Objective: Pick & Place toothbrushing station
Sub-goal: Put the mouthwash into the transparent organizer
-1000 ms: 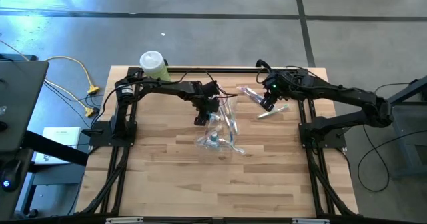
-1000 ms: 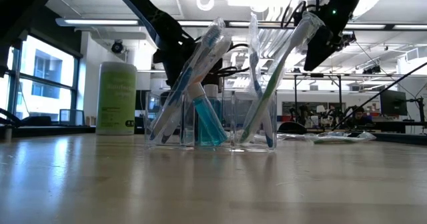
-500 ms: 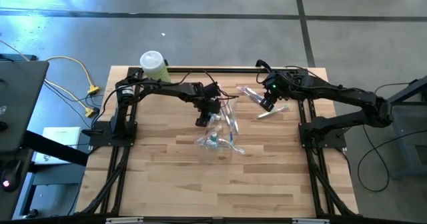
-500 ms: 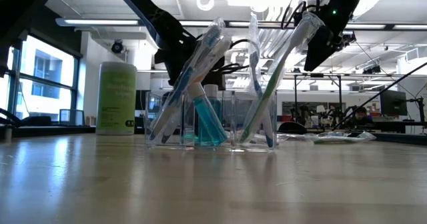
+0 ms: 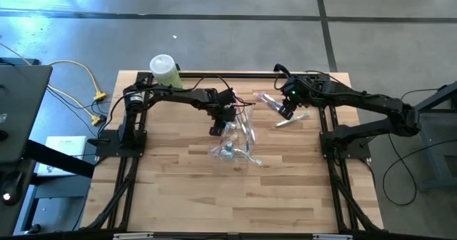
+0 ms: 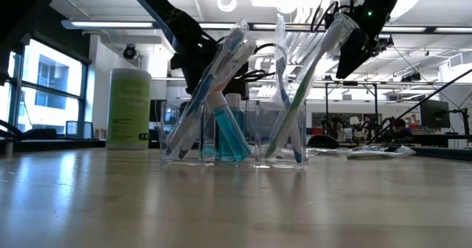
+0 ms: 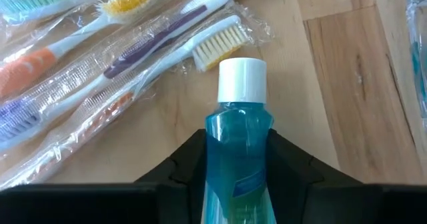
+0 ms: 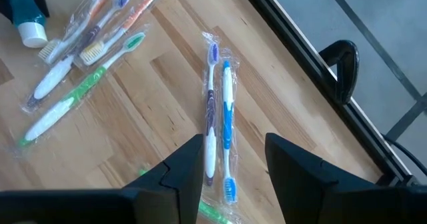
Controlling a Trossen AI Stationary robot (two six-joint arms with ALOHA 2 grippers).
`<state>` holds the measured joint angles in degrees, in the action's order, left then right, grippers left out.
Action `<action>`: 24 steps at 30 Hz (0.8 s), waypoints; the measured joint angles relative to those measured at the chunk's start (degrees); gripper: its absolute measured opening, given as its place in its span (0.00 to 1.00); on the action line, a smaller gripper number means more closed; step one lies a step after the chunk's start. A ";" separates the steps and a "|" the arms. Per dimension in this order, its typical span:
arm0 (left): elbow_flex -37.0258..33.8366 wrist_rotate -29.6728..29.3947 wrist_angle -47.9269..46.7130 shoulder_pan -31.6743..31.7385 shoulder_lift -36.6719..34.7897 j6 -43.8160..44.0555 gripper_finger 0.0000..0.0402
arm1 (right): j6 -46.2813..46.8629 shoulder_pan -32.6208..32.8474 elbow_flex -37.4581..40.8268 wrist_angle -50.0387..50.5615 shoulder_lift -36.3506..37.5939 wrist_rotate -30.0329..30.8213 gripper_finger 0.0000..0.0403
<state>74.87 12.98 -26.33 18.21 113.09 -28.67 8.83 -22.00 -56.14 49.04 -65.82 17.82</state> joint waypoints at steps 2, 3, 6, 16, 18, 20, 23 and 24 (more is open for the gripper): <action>-0.02 -1.03 -0.35 -0.18 -0.43 0.02 0.27 | -0.10 0.00 0.00 0.00 0.00 0.00 0.37; -0.09 -2.00 -0.71 -0.28 -0.83 0.00 0.27 | -0.11 0.00 0.02 -0.02 0.00 0.00 0.37; -0.13 -6.44 -0.98 -1.02 -3.06 -0.04 0.27 | -0.12 -0.01 0.07 -0.20 0.10 0.00 0.37; -0.13 -23.02 -0.51 -4.26 -16.11 2.89 0.27 | -1.19 0.00 0.07 -1.51 3.45 0.20 0.37; -0.13 -22.88 -0.59 -4.30 -19.27 5.34 0.27 | -1.19 -0.01 0.07 -1.71 4.47 0.22 0.37; -0.11 -21.19 -0.44 -4.29 -22.49 8.10 0.27 | -1.21 0.00 0.07 -2.24 5.34 0.22 0.37; -0.09 -15.96 -0.37 -4.24 -26.90 12.24 0.27 | -1.21 -0.02 0.07 -2.71 6.37 0.22 0.37; -0.09 -14.23 -0.46 -4.24 -28.15 13.47 0.27 | -1.21 0.00 0.07 -2.86 6.73 0.18 0.37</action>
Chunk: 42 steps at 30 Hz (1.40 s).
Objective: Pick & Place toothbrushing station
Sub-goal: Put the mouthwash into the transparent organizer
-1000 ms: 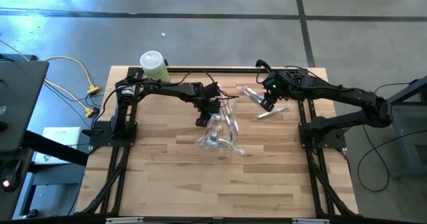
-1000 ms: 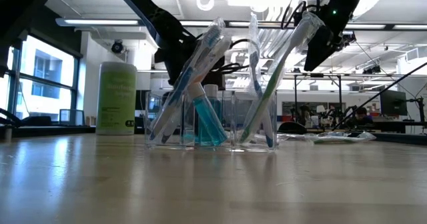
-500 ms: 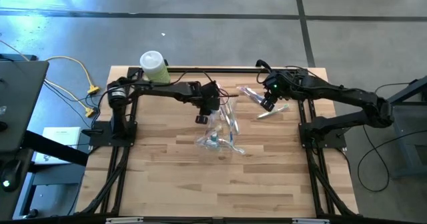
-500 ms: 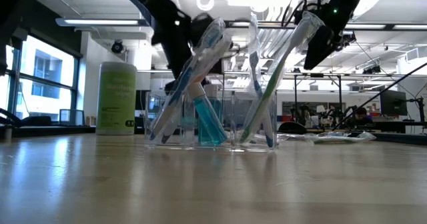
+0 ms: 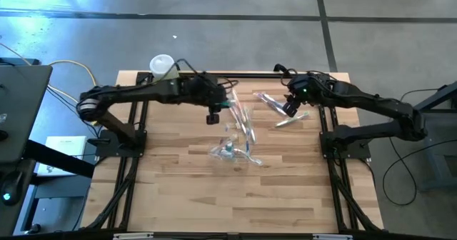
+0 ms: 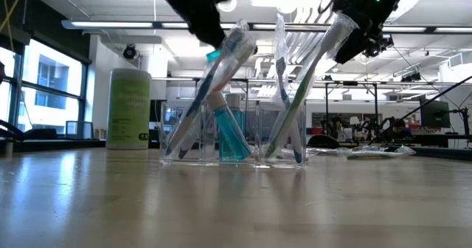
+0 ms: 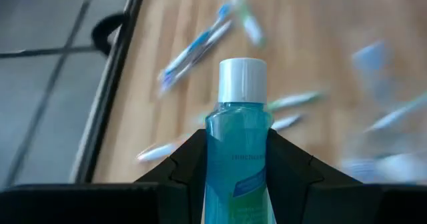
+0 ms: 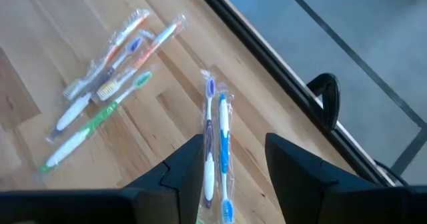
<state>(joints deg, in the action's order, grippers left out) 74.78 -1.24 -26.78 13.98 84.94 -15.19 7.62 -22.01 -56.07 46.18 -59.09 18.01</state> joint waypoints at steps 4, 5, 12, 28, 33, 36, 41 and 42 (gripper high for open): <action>-1.13 13.22 3.05 -1.61 -3.58 2.49 0.27 | 0.00 0.01 0.00 -0.33 1.11 -0.37 0.37; -1.88 16.94 5.14 -2.62 -3.94 2.57 0.27 | 0.00 0.03 0.00 -0.35 1.29 -0.53 0.37; -10.32 13.46 21.75 -11.54 -3.77 6.44 0.27 | 0.03 1.59 0.00 -1.29 1.74 -5.24 0.37; -23.50 3.59 68.74 -22.70 4.05 11.68 0.27 | 2.71 9.97 -0.02 -3.77 1.71 -6.62 0.37; -23.78 1.63 78.12 -25.66 8.21 9.78 0.27 | 4.35 14.58 -0.07 -6.11 1.69 -6.28 0.37; -23.63 -4.64 82.00 -29.11 9.64 8.97 0.28 | 6.31 17.50 -0.07 -6.84 2.37 -6.19 0.37; -23.38 -25.80 85.48 -37.85 12.43 3.47 0.28 | 10.27 23.51 -0.09 -7.82 3.44 -5.18 0.37; -23.14 -29.54 86.63 -39.57 13.31 2.62 0.28 | 11.17 24.96 -0.09 -8.51 3.60 -4.38 0.37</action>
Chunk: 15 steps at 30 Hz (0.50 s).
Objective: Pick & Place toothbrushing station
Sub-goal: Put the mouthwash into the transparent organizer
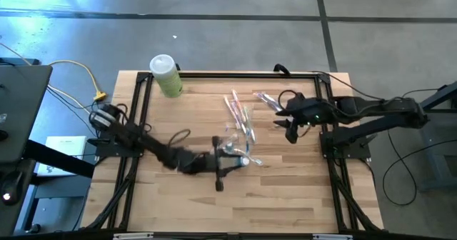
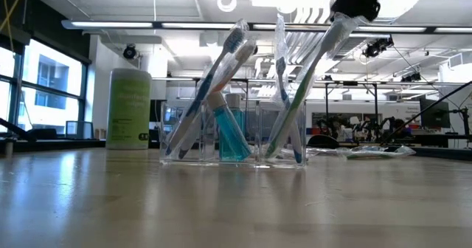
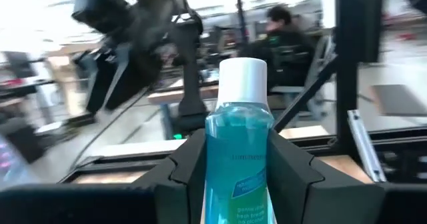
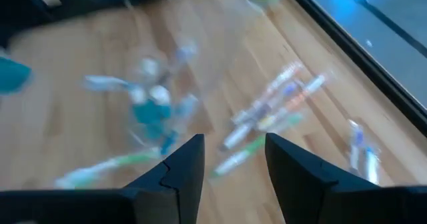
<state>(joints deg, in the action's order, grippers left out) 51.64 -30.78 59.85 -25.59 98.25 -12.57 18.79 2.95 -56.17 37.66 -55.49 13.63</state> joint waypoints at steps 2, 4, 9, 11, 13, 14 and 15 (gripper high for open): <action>0.70 -6.55 2.37 -3.67 2.13 -1.36 0.28 | 1.39 2.79 -0.06 -1.10 0.35 2.16 0.37; 1.92 -12.26 5.28 -6.71 5.21 -2.61 0.28 | 2.75 6.00 -0.02 -1.39 0.45 4.78 0.37; 7.98 -25.63 12.08 -11.04 14.93 -3.30 0.28 | 8.00 14.42 -0.02 -2.82 0.42 13.21 0.37; 11.23 -30.36 13.39 -11.11 19.14 -4.53 0.28 | 9.49 17.81 -0.02 -3.32 0.23 17.10 0.37; 14.46 -33.50 14.03 -10.37 22.90 -5.73 0.28 | 10.01 20.84 -0.02 -4.47 -0.19 20.72 0.37; 15.76 -35.30 14.13 -9.86 24.38 -6.95 0.28 | 10.03 22.20 0.00 -4.76 -0.25 22.05 0.37; 16.88 -37.00 14.19 -9.24 25.60 -8.70 0.28 | 10.05 23.51 0.00 -5.16 -0.28 22.94 0.37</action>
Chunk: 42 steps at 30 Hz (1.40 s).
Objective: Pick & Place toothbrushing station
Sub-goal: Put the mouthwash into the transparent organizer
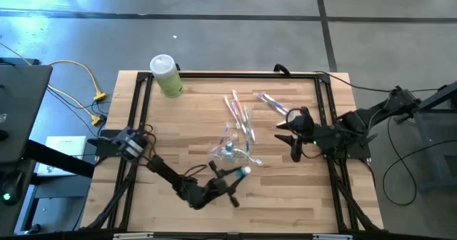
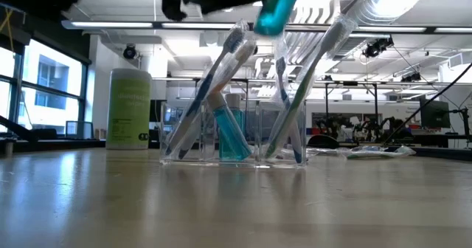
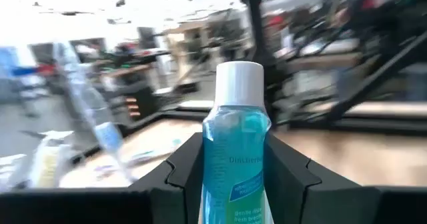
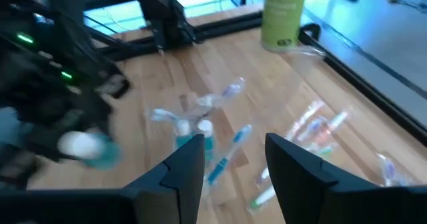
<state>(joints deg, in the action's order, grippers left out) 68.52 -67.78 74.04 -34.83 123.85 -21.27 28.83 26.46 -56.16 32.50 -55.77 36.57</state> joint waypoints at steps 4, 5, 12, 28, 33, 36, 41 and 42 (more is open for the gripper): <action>0.84 -5.01 0.23 2.16 2.37 -1.54 0.28 | -0.10 4.14 0.00 -1.92 0.06 2.90 0.37; 0.82 -6.10 0.21 2.76 2.47 -0.26 0.28 | -0.11 4.94 0.00 -1.95 0.04 3.76 0.37; 0.69 -19.83 0.63 6.42 2.47 5.71 0.28 | -1.87 8.58 0.00 -1.91 0.00 7.70 0.37; 0.69 -22.11 -3.55 7.97 2.75 10.72 0.28 | -1.74 13.83 0.09 -3.71 -4.01 8.41 0.37; 0.69 -21.24 -10.79 8.07 2.76 17.39 0.28 | -2.01 13.83 0.09 -5.03 -4.37 8.36 0.37; 0.69 -19.60 -14.33 8.07 2.78 21.36 0.28 | -2.03 13.83 0.09 -5.04 -4.37 8.36 0.37; 0.69 -19.49 -20.70 8.48 2.78 28.67 0.29 | -2.05 13.93 0.09 -4.99 -4.37 8.31 0.37; 0.69 -19.40 -21.66 8.50 2.78 29.55 0.30 | -2.05 14.05 0.09 -4.99 -4.37 8.32 0.37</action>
<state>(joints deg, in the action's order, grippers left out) 69.21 -87.17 52.37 -26.33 126.63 8.28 26.79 40.51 -56.07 27.51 -60.14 44.89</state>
